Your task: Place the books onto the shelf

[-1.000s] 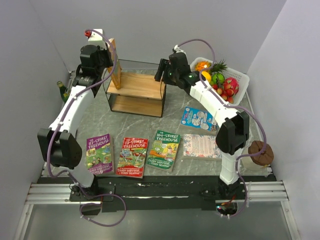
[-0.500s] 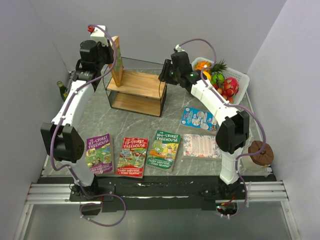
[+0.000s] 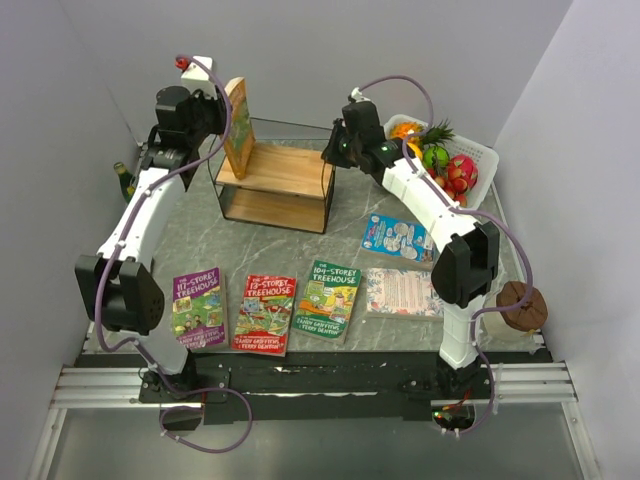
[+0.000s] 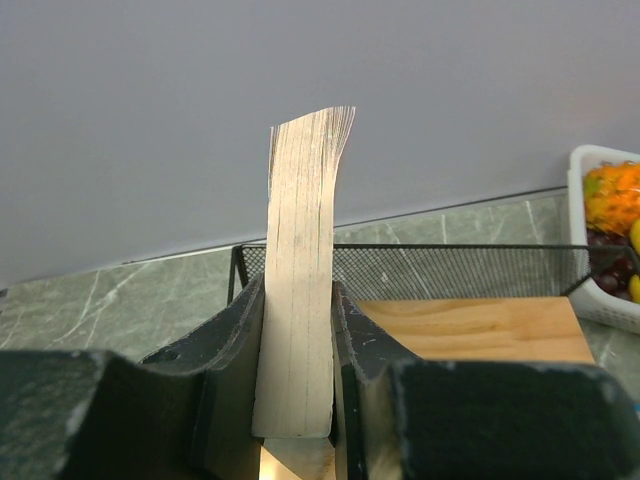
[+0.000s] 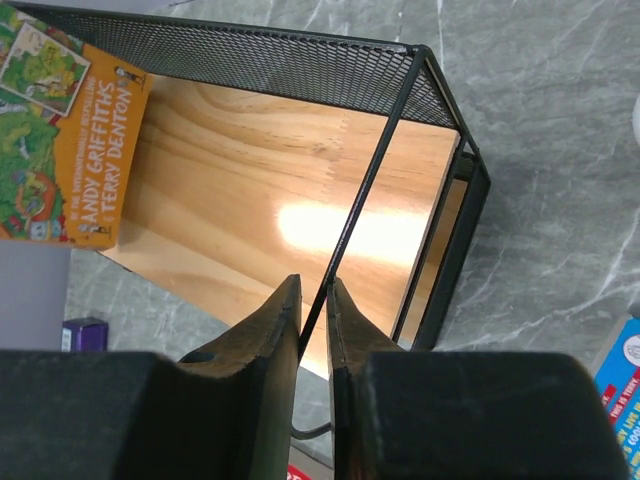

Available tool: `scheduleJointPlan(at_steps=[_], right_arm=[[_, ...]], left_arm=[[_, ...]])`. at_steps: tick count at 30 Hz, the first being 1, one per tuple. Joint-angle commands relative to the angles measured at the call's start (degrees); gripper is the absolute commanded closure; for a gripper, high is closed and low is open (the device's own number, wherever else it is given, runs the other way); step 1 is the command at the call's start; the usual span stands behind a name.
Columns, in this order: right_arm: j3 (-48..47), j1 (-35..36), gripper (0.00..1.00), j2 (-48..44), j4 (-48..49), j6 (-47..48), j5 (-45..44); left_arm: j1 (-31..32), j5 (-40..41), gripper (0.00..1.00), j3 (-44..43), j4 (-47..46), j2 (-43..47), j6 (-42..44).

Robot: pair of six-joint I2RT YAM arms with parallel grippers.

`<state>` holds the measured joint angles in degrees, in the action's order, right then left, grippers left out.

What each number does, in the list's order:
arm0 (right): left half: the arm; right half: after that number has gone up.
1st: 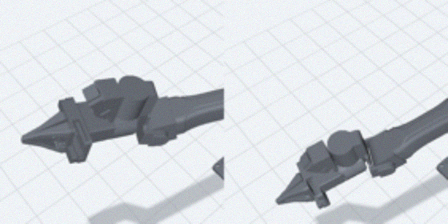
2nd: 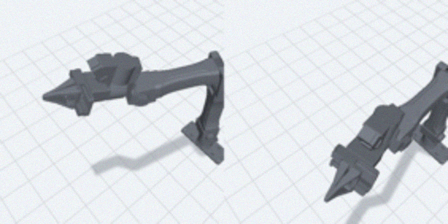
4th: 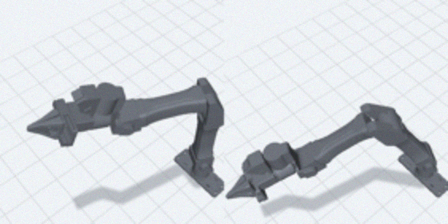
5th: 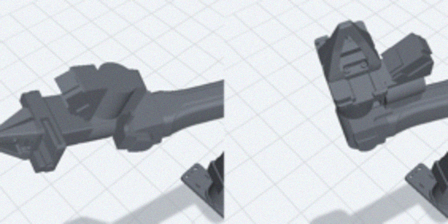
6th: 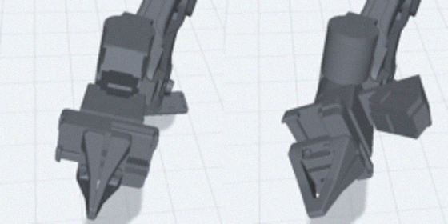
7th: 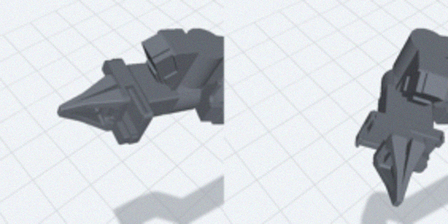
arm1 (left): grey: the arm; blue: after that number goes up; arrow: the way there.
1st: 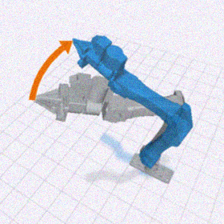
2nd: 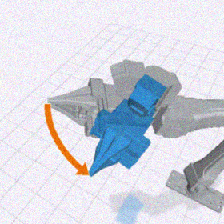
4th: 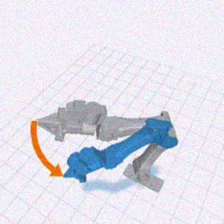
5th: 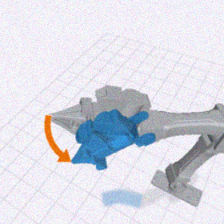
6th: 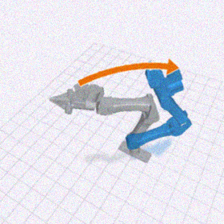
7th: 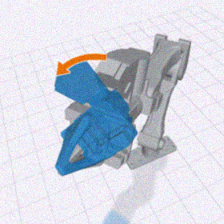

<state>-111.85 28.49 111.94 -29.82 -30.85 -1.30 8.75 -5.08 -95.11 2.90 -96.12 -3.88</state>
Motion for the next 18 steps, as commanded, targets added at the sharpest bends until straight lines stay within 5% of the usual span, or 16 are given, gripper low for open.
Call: scheduleJointPlan(at_steps=[1,11,18], right_arm=[[-3.37,-0.45,0.94,-0.93,-6.90,5.01,-0.55],[4.96,-0.28,1.00,-7.26,-9.46,7.12,0.69],[9.54,0.51,1.00,-11.83,-8.06,5.80,0.60]], left_arm=[[-0.05,-4.32,0.92,-0.08,-4.48,5.85,-0.78],[0.47,-7.75,0.93,5.02,-3.07,10.07,-3.50],[4.51,0.68,0.93,5.56,0.62,10.86,-0.52]])
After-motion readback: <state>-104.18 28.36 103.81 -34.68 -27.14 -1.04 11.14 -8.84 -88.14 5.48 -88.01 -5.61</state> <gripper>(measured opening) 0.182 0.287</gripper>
